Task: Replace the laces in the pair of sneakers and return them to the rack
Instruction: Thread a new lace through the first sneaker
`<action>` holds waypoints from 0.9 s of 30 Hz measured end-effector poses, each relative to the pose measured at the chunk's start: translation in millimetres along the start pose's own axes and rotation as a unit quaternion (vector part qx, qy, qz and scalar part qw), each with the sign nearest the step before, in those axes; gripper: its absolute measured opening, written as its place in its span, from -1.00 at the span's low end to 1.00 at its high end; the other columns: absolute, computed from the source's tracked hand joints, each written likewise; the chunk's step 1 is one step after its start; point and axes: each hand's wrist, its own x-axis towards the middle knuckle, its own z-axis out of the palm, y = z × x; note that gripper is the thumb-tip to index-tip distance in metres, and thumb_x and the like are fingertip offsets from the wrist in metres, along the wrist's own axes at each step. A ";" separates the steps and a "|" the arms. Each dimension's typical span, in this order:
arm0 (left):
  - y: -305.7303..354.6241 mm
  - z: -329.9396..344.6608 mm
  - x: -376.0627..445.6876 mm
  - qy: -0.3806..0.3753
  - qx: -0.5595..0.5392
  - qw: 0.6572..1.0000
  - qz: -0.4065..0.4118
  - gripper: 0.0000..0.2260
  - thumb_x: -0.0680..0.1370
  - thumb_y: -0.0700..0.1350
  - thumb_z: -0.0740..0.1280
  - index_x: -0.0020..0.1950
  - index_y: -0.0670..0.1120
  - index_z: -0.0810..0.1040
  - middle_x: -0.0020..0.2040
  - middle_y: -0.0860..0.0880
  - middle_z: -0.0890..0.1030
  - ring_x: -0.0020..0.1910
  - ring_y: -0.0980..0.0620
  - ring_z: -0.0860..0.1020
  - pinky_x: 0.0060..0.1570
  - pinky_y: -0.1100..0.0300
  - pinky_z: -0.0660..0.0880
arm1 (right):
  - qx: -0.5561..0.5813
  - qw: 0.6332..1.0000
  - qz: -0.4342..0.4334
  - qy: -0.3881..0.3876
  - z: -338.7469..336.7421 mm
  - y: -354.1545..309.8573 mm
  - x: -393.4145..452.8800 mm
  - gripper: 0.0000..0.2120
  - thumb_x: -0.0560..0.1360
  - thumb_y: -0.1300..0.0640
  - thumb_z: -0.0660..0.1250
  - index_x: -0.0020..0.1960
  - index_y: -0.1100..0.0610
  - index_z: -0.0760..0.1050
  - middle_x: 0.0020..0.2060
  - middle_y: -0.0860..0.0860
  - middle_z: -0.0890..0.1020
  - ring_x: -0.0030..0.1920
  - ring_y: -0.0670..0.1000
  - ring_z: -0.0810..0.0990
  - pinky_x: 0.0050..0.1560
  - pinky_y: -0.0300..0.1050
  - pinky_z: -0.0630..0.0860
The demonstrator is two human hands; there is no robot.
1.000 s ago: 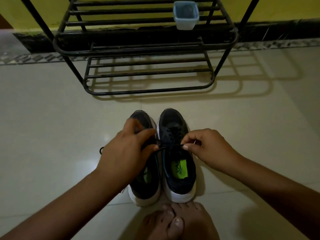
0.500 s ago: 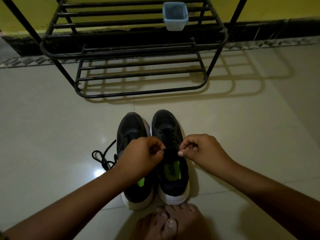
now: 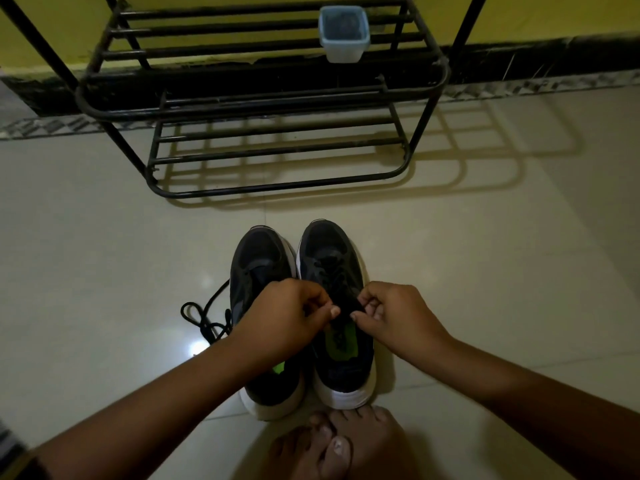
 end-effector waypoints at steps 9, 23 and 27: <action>6.0 4.2 3.4 0.053 0.076 0.995 0.027 -0.87 0.53 -0.01 0.34 0.02 0.09 0.65 -0.11 0.11 0.66 -0.15 0.22 0.57 -0.12 0.33 0.50 | 0.019 1.000 0.000 0.006 1.1 2.7 -2.4 -0.88 0.41 0.15 0.44 -0.11 0.19 0.57 -0.32 0.07 0.60 -0.29 0.00 0.57 -0.20 -0.12 0.51; 4.7 17.1 8.2 0.107 0.050 0.993 0.022 -0.93 0.51 -0.07 0.37 -0.13 0.01 0.64 -0.20 0.12 0.52 -0.24 0.19 0.49 -0.22 0.34 0.42 | 0.021 0.999 -0.032 0.009 0.2 -6.5 -7.0 -0.91 0.41 0.17 0.42 -0.13 0.15 0.55 -0.37 0.00 0.53 -0.32 -0.01 0.52 -0.21 -0.10 0.49; 3.5 23.6 6.2 0.128 -0.008 0.992 -0.002 -0.90 0.50 -0.11 0.38 -0.21 0.02 0.61 -0.20 0.09 0.56 -0.21 0.19 0.53 -0.17 0.32 0.48 | 0.017 0.999 -0.042 0.012 1.9 -9.0 -8.0 -0.92 0.40 0.17 0.42 -0.16 0.16 0.54 -0.37 -0.01 0.51 -0.34 -0.04 0.48 -0.22 -0.06 0.49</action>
